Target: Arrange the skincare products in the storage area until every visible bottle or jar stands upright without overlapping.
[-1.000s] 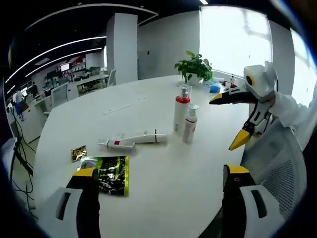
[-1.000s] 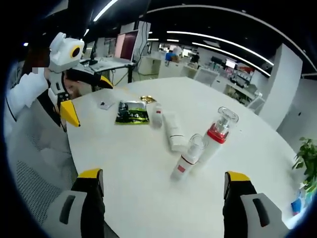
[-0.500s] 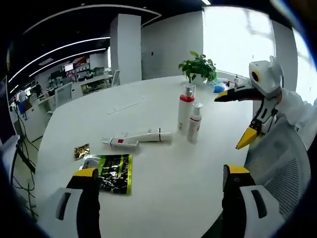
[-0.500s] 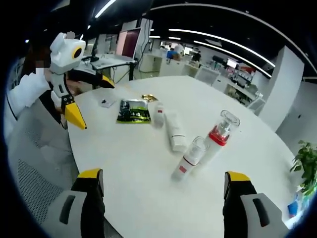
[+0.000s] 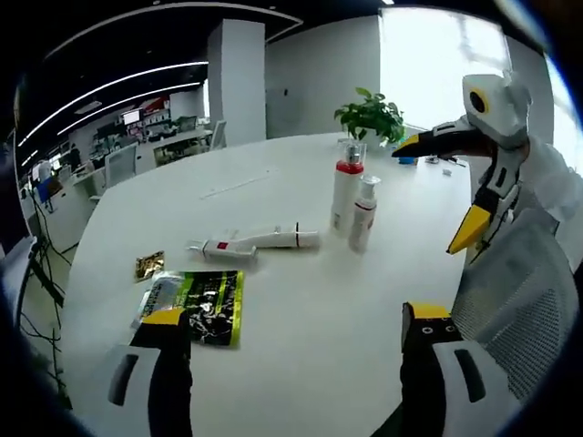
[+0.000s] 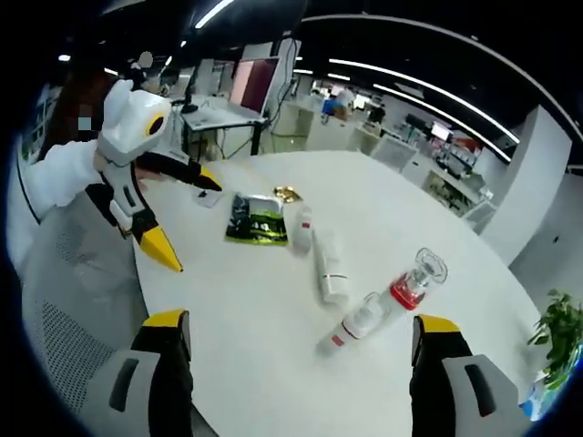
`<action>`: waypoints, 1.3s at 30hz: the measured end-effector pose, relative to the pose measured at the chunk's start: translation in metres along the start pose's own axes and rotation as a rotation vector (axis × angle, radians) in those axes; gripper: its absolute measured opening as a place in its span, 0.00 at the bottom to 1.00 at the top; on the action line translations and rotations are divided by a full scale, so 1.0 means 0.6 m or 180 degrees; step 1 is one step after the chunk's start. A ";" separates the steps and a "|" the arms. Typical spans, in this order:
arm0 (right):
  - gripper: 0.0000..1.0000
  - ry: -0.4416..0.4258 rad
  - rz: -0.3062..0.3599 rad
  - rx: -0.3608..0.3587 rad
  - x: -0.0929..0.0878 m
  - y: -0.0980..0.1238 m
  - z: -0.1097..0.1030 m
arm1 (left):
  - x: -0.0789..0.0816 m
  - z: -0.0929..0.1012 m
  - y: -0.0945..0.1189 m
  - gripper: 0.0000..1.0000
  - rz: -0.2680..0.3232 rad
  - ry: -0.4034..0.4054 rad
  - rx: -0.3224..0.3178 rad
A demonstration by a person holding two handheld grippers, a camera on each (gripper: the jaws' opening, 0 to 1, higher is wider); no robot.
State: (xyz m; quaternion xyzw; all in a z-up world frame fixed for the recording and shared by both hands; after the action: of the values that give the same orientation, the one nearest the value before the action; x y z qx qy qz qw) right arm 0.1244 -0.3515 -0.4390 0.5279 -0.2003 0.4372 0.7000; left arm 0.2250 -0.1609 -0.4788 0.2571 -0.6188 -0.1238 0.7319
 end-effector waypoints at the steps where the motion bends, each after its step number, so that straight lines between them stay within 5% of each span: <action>1: 0.99 0.0028 0.0006 0.0025 0.003 -0.003 -0.003 | -0.001 0.001 0.000 0.88 -0.0018 -0.0059 0.0023; 7: 0.99 0.0123 0.0022 0.0179 0.020 -0.018 -0.011 | -0.006 0.005 -0.004 0.89 -0.0084 -0.0103 -0.0044; 23: 0.95 0.0458 -0.0047 0.0459 0.048 -0.084 -0.015 | -0.019 -0.010 -0.001 0.91 -0.0301 -0.0283 0.0179; 39: 0.99 0.0920 -0.0288 0.0721 0.072 -0.169 -0.006 | -0.014 -0.011 0.003 0.92 -0.0214 -0.0225 0.0191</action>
State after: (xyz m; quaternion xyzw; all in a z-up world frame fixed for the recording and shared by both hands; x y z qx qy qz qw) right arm 0.2303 -0.3372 -0.4652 0.5435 -0.0232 0.4963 0.6765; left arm 0.2295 -0.1538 -0.4854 0.2950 -0.6387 -0.1387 0.6969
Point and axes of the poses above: the point that each gripper's makers call its tool centre point, and the gripper's own axes: y roughly backward along the fingers, z roughly to its right, x roughly out of its top, the point moved 7 cm from there along y, roughly backward along the fingers, and after that the axes turned 11 degrees about -x, right-handed, at the moved point
